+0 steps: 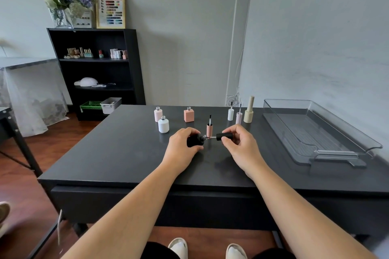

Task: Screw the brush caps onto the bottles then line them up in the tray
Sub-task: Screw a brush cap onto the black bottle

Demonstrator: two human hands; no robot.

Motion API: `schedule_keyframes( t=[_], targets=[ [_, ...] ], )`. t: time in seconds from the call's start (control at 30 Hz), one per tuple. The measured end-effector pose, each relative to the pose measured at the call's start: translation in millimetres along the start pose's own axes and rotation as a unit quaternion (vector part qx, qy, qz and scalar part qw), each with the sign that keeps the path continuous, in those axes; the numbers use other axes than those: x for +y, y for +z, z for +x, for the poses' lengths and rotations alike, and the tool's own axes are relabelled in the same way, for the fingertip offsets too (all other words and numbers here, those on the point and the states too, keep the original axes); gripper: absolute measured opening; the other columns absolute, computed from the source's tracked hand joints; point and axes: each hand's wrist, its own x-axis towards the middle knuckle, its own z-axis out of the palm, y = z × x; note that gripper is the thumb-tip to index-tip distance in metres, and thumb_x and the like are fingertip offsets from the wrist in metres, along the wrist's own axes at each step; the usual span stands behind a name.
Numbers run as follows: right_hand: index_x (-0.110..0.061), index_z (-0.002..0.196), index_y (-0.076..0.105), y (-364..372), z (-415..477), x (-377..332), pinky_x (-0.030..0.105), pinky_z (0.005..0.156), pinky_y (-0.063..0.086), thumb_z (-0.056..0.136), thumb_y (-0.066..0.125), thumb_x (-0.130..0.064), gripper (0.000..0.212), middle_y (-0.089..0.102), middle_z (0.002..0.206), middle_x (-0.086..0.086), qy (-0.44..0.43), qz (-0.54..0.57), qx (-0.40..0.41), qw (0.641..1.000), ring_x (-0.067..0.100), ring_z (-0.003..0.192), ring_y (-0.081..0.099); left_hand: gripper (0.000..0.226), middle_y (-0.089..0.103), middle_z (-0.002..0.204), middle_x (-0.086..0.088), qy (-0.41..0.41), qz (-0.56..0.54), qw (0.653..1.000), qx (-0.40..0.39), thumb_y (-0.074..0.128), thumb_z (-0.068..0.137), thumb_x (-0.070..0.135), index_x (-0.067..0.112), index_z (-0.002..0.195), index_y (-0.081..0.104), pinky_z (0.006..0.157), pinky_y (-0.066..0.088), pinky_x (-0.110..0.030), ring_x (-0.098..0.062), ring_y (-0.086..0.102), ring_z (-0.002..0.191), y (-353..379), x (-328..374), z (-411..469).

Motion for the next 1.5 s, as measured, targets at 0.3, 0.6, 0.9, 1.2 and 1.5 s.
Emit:
schedule_keyframes(
  t=[0.3, 0.6, 0.9, 1.2, 1.5],
  targets=[
    [-0.035, 0.085, 0.063, 2.3, -0.8, -1.1, 0.004, 0.062, 0.041, 0.082, 0.064, -0.017, 0.018, 0.065, 0.076, -0.014, -0.031, -0.039, -0.037, 0.998, -0.004, 0.064, 0.054, 0.036, 0.060, 0.100, 0.008, 0.034, 0.023, 0.999, -0.006, 0.077, 0.071, 0.014, 0.023, 0.103, 0.065, 0.083, 0.036, -0.017, -0.007, 0.051, 0.093, 0.4, 0.7, -1.0],
    [-0.021, 0.070, 0.064, 5.5, -0.8, -3.7, 0.014, 0.049, 0.037, 0.089, 0.055, -0.046, 0.032, 0.064, 0.056, -0.002, 0.007, -0.126, -0.045, 0.991, 0.001, 0.047, 0.049, 0.035, 0.061, 0.098, 0.009, 0.050, 0.023, 0.998, -0.020, 0.078, 0.070, 0.018, 0.025, 0.101, 0.066, 0.080, 0.036, -0.015, -0.007, 0.052, 0.092, 1.3, -0.2, -1.6],
    [-0.023, 0.083, 0.064, 3.6, -0.3, -3.0, 0.006, 0.055, 0.038, 0.088, 0.062, -0.027, 0.007, 0.059, 0.067, -0.003, -0.005, -0.093, -0.047, 0.995, -0.002, 0.055, 0.047, 0.035, 0.061, 0.099, 0.009, 0.039, 0.009, 0.999, -0.019, 0.078, 0.069, 0.017, 0.027, 0.101, 0.066, 0.078, 0.036, -0.014, -0.007, 0.052, 0.093, -0.1, -1.0, -0.8],
    [-0.031, 0.082, 0.067, 5.3, -1.8, -6.7, 0.008, 0.061, 0.043, 0.084, 0.066, -0.029, 0.003, 0.067, 0.072, -0.009, -0.010, -0.094, -0.064, 0.993, -0.002, 0.064, 0.057, 0.036, 0.061, 0.099, 0.010, 0.039, 0.007, 0.999, -0.028, 0.079, 0.069, 0.017, 0.028, 0.101, 0.067, 0.075, 0.035, -0.008, -0.007, 0.054, 0.094, -0.3, -2.2, -0.4],
    [-0.040, 0.079, 0.068, 0.5, -2.4, -6.3, 0.002, 0.064, 0.039, 0.079, 0.071, -0.005, 0.035, 0.064, 0.078, -0.016, -0.045, -0.067, -0.049, 0.995, -0.007, 0.064, 0.052, 0.035, 0.062, 0.099, 0.009, 0.034, 0.005, 0.999, -0.041, 0.079, 0.069, 0.018, 0.029, 0.101, 0.068, 0.074, 0.035, -0.007, -0.008, 0.054, 0.091, -0.3, -2.3, 0.4]
  ],
)
